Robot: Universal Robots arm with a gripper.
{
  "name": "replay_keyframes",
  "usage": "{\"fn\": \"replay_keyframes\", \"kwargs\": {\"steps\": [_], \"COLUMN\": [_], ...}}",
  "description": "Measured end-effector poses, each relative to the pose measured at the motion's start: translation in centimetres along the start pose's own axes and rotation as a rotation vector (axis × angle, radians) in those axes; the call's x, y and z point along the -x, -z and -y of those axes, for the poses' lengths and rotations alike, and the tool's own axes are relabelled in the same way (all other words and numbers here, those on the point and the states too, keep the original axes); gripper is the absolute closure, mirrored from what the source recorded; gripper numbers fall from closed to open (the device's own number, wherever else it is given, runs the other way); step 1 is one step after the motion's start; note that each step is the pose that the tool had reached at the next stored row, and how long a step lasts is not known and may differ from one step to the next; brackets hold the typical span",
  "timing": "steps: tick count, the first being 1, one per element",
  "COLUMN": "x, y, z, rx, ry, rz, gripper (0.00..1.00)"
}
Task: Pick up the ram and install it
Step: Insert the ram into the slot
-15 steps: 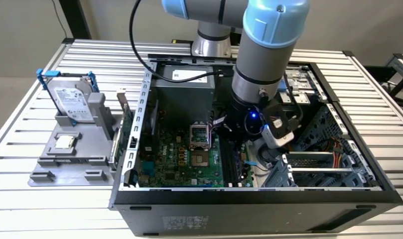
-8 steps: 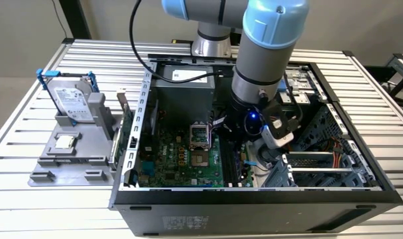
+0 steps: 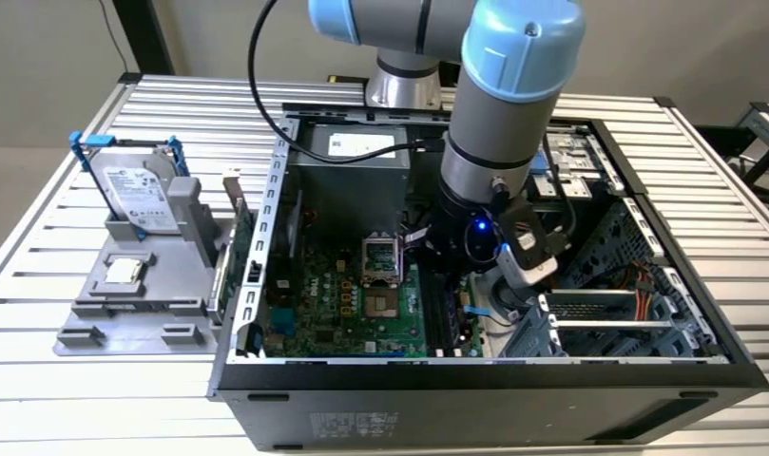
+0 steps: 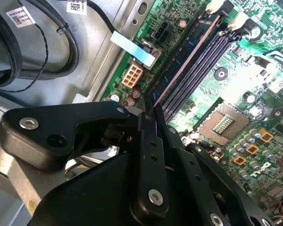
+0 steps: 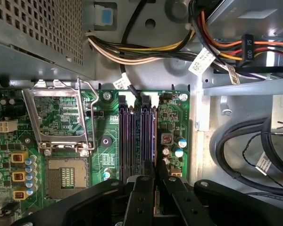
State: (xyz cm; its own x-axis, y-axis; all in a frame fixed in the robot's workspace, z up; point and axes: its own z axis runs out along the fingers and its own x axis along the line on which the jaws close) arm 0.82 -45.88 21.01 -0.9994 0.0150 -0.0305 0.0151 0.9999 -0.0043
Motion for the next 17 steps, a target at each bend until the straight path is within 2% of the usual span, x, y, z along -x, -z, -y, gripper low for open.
{"fn": "replay_keyframes", "kwargs": {"steps": [8, 9, 14, 15, 17], "x": [-0.02, -0.02, 0.00, 0.00, 0.02], "y": [0.00, 0.00, 0.00, 0.12, 0.81], "z": [0.00, 0.00, 0.00, 0.00, 0.01], "rx": [-0.0002, -0.0002, -0.0001, 0.0001, -0.0001], "ry": [0.000, 0.000, 0.000, 0.000, -0.002], "rz": [-0.0054, -0.0056, -0.0081, -0.0082, -0.0097], "gripper": [1.00, 0.00, 0.00, 0.00, 0.00]}}
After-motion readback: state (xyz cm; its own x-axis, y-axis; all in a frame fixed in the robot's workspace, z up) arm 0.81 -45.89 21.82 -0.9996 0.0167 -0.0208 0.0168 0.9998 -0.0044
